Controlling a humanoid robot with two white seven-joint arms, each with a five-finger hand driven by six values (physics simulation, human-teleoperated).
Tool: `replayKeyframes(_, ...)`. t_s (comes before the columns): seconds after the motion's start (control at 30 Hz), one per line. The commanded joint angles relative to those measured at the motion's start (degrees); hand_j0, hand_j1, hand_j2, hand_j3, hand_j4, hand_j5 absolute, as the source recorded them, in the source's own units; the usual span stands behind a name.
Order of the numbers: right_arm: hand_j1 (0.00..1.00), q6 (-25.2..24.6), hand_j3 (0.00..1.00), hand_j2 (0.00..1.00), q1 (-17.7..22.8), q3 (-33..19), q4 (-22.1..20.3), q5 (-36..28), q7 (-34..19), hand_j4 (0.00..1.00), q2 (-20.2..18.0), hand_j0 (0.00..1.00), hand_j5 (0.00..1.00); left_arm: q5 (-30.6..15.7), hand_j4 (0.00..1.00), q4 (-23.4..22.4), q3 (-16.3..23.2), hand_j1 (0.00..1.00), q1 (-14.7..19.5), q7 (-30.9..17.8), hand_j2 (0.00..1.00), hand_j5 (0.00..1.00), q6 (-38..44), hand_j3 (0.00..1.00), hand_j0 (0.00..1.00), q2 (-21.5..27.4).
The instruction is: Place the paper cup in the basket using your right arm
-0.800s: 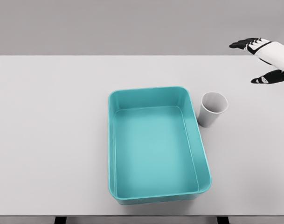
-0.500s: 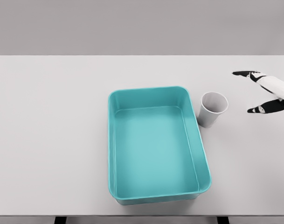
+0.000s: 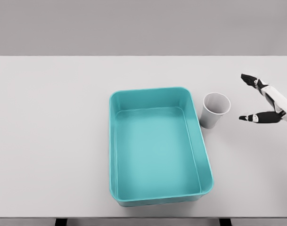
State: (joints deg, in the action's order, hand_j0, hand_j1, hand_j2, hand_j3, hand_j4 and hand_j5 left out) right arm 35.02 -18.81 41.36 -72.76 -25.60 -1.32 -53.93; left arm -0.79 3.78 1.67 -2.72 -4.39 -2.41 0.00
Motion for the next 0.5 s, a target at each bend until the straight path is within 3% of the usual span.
replayKeyframes(0.0,1.0,-0.02,1.0,1.0,0.17,0.3,-0.19,-1.55,0.18,1.0,1.81,1.0,1.0,0.0,1.0,0.0,0.0,1.0,0.0,-0.01,1.0,1.0,0.04,1.0,1.0,0.0)
replayKeyframes(0.13,1.0,-0.02,1.0,1.0,0.18,0.65,-0.19,-2.52,0.18,1.0,1.9,1.0,1.0,0.0,1.0,0.0,0.0,1.0,0.0,-0.01,1.0,1.0,-0.05,1.0,1.0,0.0)
replayKeyframes(0.3,1.0,-0.02,1.0,1.0,0.18,3.2,-0.19,-9.82,0.09,1.0,3.31,1.0,1.0,0.0,1.0,0.0,0.0,1.0,0.0,-0.01,1.0,1.0,0.04,1.0,1.0,0.0)
replayKeyframes(0.47,1.0,-0.02,1.0,1.0,1.49,3.99,-0.9,-10.7,0.0,1.0,4.19,1.0,1.0,0.0,1.0,0.0,0.0,1.0,0.0,-0.01,1.0,1.0,-0.05,1.0,1.0,0.0)
